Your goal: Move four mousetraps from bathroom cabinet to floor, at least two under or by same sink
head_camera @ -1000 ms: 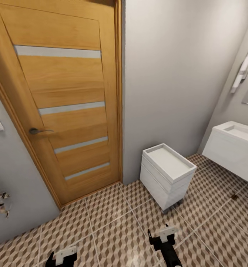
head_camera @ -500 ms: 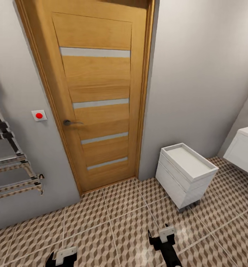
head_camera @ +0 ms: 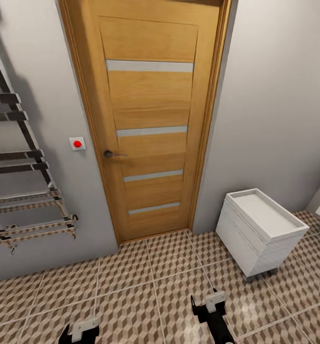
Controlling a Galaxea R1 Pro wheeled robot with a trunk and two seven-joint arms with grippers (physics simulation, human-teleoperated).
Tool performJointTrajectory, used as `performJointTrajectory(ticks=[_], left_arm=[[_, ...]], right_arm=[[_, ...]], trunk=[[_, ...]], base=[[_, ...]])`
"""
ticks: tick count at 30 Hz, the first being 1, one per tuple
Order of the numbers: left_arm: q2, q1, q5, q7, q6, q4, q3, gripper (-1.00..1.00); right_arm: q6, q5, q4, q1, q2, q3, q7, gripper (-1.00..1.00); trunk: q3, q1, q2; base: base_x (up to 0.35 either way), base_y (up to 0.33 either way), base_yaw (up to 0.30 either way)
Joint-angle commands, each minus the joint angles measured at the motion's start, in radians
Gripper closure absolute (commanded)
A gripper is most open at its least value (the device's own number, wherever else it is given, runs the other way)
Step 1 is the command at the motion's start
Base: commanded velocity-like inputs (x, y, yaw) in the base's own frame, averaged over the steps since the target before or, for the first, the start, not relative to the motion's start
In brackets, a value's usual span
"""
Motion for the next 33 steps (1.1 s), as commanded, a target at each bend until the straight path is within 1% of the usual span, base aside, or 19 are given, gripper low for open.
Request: performJointTrajectory(ticks=[1, 33], left_arm=[[0.000, -0.001, 0.000, 0.009, 0.000, -0.001, -0.008, -1.00], [-0.010, 0.000, 0.000, 0.009, 0.000, 0.005, -0.008, -1.00]], right_arm=[[-0.002, 0.011, 0.001, -0.001, 0.000, -0.002, -0.008, -1.00], [-0.002, 0.011, 0.001, -0.001, 0.000, -0.002, -0.008, -1.00]], trunk=[[-0.003, 0.001, -0.002], [-0.019, 0.001, -0.002]], base=[[-0.001, 0.001, 0.248], [0.000, 0.000, 0.248]])
